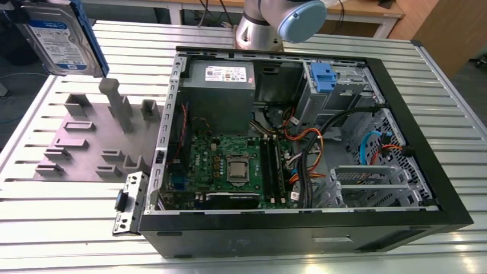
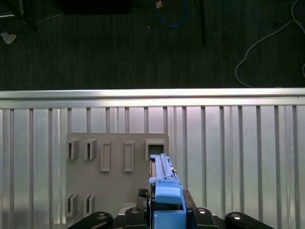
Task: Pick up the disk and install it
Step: 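Pick up the disk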
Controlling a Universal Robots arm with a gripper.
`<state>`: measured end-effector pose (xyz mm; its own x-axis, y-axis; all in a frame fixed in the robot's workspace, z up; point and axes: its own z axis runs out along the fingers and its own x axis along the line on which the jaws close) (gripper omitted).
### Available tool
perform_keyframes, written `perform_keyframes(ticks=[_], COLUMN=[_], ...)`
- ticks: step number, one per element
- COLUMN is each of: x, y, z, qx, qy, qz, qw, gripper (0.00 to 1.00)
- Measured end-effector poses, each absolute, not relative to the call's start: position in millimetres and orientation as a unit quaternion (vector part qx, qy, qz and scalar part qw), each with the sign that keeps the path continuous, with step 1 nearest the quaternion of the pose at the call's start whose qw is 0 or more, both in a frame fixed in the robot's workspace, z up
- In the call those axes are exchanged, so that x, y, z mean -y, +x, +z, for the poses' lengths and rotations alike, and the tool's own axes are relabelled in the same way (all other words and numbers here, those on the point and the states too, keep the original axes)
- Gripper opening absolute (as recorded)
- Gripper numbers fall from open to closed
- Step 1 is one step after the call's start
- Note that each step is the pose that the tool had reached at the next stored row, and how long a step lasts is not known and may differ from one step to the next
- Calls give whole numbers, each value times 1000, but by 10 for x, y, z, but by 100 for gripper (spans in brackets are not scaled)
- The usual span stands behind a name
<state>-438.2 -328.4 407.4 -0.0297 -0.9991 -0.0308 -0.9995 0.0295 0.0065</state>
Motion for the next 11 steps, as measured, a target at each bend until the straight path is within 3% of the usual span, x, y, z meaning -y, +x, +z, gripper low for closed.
perform_keyframes(ticks=[11], x=[3284], y=[-4382], z=[4091], qx=[-717], qy=[-696], qz=[13], qw=[9], gripper=[36])
